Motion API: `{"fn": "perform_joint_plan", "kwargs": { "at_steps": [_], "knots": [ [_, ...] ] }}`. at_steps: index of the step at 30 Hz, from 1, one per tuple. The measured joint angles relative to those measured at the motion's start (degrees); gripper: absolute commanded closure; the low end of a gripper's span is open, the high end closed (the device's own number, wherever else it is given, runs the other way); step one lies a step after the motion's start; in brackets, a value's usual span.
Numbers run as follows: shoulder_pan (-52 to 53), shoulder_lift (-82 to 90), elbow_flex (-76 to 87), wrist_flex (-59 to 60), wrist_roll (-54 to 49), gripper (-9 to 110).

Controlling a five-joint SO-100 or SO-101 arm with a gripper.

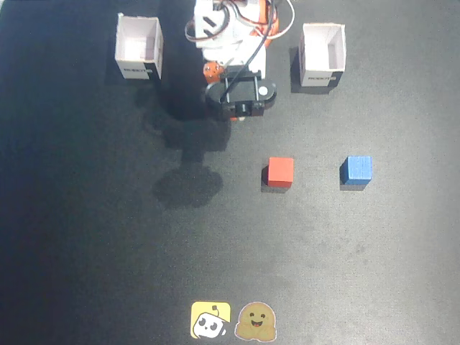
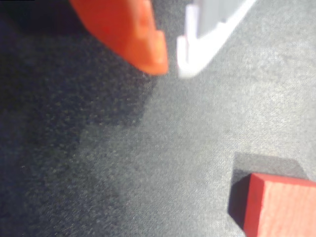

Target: Put the red cube in the right box and the blue cube in the left box.

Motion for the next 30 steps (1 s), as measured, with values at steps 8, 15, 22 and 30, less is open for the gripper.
{"fn": "perform_joint_plan", "kwargs": {
  "at_steps": [8, 15, 22, 30],
  "knots": [
    [0.0, 0.0, 0.0, 0.0, 0.0, 101],
    [0.0, 0.0, 0.0, 0.0, 0.0, 101],
    [0.0, 0.0, 0.0, 0.0, -1.2, 101],
    [0.0, 0.0, 0.0, -0.2, 0.5, 101]
  ]
}}
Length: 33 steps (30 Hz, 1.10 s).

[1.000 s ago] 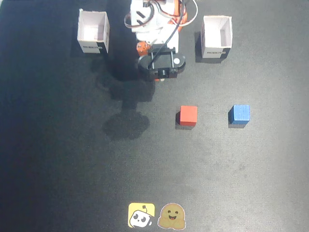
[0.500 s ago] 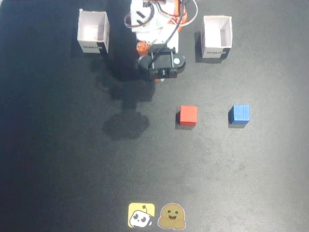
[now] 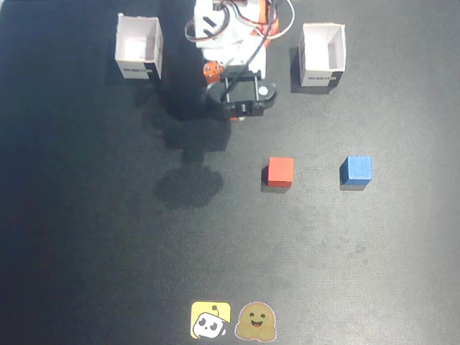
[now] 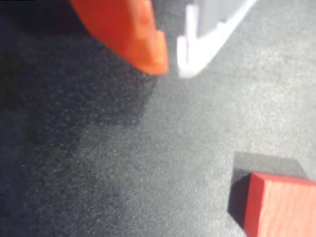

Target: Put the red cube in the right box and the blue cube in the left box.

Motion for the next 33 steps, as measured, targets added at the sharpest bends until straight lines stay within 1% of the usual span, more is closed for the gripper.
{"fn": "perform_joint_plan", "kwargs": {
  "at_steps": [11, 16, 20, 25, 28, 33],
  "knots": [
    [-1.7, 0.0, -0.1, -1.1, 6.6, 101],
    [-4.3, 0.0, -2.4, -1.1, 9.4, 101],
    [-6.2, -0.5, -3.6, -3.5, 11.6, 101],
    [-8.2, -8.2, -6.6, -7.7, 13.8, 101],
    [-8.5, -15.6, -10.4, -9.9, 14.3, 101],
    [-9.9, -26.9, -15.8, -13.1, 14.6, 96]
  ]
}}
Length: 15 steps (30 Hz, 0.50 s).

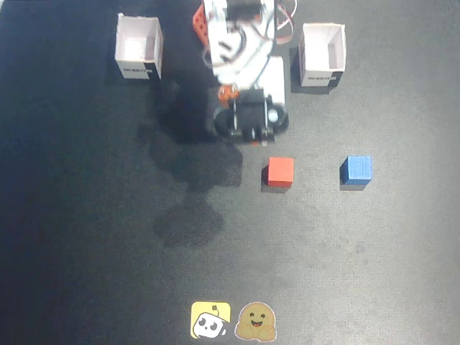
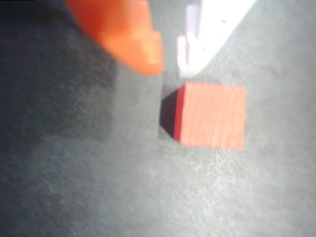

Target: Put the red cube in the right box and the blue cube in the left box.

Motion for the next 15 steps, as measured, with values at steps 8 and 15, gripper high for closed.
{"fn": "perform_joint_plan", "kwargs": {
  "at_steps": [8, 15],
  "knots": [
    [-3.0, -17.8, -10.0, -1.8, 1.9, 94],
    [-5.1, -26.6, -11.7, -6.4, 4.3, 90]
  ]
}}
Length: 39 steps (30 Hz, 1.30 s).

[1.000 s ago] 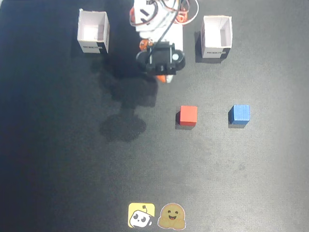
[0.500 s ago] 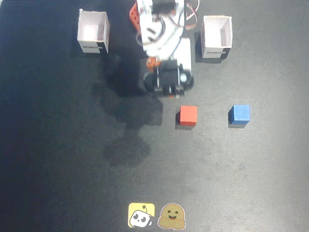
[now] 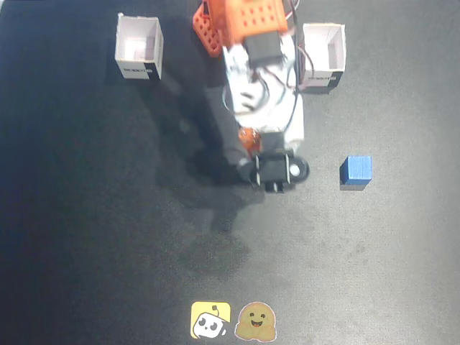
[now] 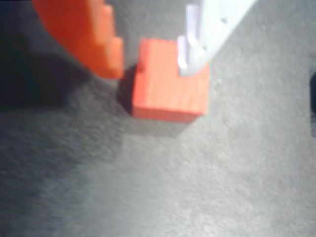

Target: Put the red cube in the right box and the blue cube in the left box.

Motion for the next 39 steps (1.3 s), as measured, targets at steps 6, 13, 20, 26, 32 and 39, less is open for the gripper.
{"fn": "perform_joint_plan", "kwargs": {
  "at_steps": [6, 13, 20, 26, 32, 39],
  "knots": [
    [-0.8, -2.7, 0.0, -3.1, 0.4, 85],
    [-2.4, -4.5, 0.0, -4.0, 2.3, 80],
    [-4.7, -6.4, 0.0, -4.0, 7.0, 79],
    [-5.9, -9.8, 0.0, -6.1, 9.6, 79],
    [-5.8, -13.0, 0.1, -8.5, 10.3, 79],
    [-5.7, -15.5, 0.1, -10.0, 10.6, 79]
  ]
}}
